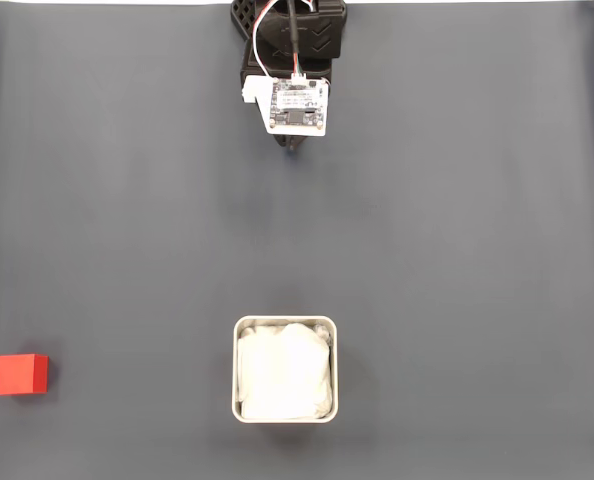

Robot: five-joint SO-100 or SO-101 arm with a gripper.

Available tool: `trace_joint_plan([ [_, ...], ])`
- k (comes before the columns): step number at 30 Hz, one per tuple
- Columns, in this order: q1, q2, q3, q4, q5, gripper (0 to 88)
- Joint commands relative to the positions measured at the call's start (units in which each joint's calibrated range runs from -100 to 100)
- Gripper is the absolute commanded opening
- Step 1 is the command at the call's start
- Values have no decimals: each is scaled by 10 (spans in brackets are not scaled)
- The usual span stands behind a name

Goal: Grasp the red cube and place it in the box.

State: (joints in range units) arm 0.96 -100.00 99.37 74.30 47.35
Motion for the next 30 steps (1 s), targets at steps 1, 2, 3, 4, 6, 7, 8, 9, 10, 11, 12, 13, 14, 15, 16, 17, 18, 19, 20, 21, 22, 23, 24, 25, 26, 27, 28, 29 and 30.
trace_joint_plan([
  [1,-2,0,5,16,20,0],
  [2,-2,0,5,16,20,0],
  [3,-2,0,5,16,20,0],
  [4,-2,0,5,16,20,0],
  [6,-2,0,5,16,20,0],
  [7,-2,0,5,16,20,0],
  [8,-2,0,5,16,20,0],
  [9,-2,0,5,16,19,0],
  [10,-2,0,5,16,19,0],
  [11,-2,0,5,16,19,0],
  [12,-2,0,5,16,20,0],
  [13,-2,0,5,16,20,0],
  [14,-2,0,5,16,20,0],
  [15,-2,0,5,16,20,0],
  [16,-2,0,5,16,20,0],
  [17,-2,0,5,16,20,0],
  [18,-2,0,5,16,20,0],
  [19,-2,0,5,16,20,0],
  [20,-2,0,5,16,20,0],
  [21,-2,0,5,16,20,0],
  [22,-2,0,5,16,20,0],
  [23,-2,0,5,16,20,0],
  [24,-2,0,5,16,20,0],
  [25,-2,0,5,16,20,0],
  [26,-2,0,5,16,20,0],
  [27,-2,0,5,16,20,0],
  [28,-2,0,5,16,21,0],
  [29,-3,0,5,16,23,0],
  [30,-3,0,5,11,25,0],
])
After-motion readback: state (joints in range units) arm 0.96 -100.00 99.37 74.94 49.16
